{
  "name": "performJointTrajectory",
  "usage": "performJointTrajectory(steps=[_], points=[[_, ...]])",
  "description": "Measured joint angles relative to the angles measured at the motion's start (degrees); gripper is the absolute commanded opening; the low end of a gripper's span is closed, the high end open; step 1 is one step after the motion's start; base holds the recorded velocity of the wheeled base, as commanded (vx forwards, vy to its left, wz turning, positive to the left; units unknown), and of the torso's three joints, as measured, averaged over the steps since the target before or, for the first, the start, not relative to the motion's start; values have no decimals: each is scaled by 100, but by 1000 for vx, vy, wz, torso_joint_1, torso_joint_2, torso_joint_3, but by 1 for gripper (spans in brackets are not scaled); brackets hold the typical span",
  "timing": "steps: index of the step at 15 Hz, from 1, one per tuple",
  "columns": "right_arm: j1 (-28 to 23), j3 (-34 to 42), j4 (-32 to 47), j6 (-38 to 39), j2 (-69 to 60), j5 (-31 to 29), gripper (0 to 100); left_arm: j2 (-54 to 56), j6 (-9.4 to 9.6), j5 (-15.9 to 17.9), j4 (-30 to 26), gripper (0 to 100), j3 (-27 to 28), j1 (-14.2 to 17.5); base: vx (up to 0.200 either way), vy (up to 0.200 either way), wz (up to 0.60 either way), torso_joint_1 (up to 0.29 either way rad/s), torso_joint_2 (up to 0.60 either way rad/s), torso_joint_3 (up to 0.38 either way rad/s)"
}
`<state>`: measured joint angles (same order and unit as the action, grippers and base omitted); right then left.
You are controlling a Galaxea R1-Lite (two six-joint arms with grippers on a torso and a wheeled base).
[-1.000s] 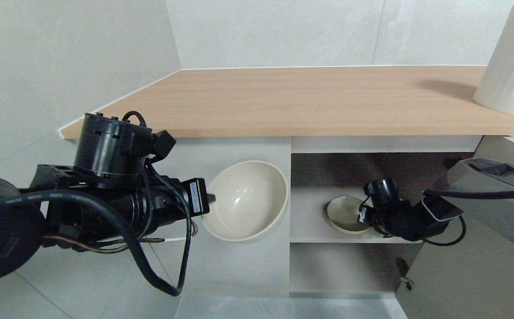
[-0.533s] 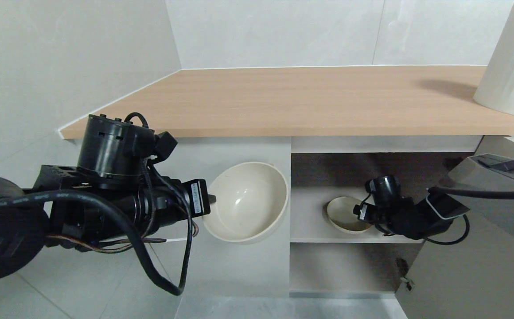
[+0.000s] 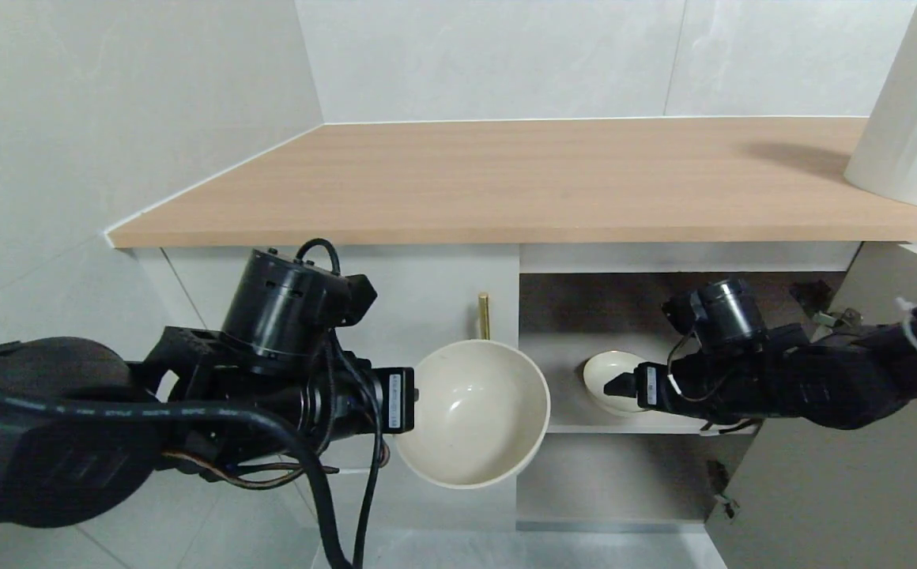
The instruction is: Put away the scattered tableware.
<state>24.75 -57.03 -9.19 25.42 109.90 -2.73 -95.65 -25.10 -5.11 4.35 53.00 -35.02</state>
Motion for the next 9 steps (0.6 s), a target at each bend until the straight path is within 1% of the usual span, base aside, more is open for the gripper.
performJointTrajectory(steps=[2,3,4,6,9], points=[[494,297,238,-222,-778,180,100,-215,171,-439,0,0,-45,-172,0,0,0,0,0,0],[778,413,383,-286,-1141,218,100,-339,211,-707,7,0,-66,-286,0,0,0,0,0,0],[1025,488,547,-325,-1431,229,100,-438,223,-797,10,0,-76,-386,0,0,0,0,0,0],[1445,563,775,-429,-1831,187,100,-590,222,-816,21,0,-85,-616,0,0,0,0,0,0],[1751,670,802,-552,-2048,117,100,-783,173,-835,35,0,-85,-822,0,0,0,0,0,0]])
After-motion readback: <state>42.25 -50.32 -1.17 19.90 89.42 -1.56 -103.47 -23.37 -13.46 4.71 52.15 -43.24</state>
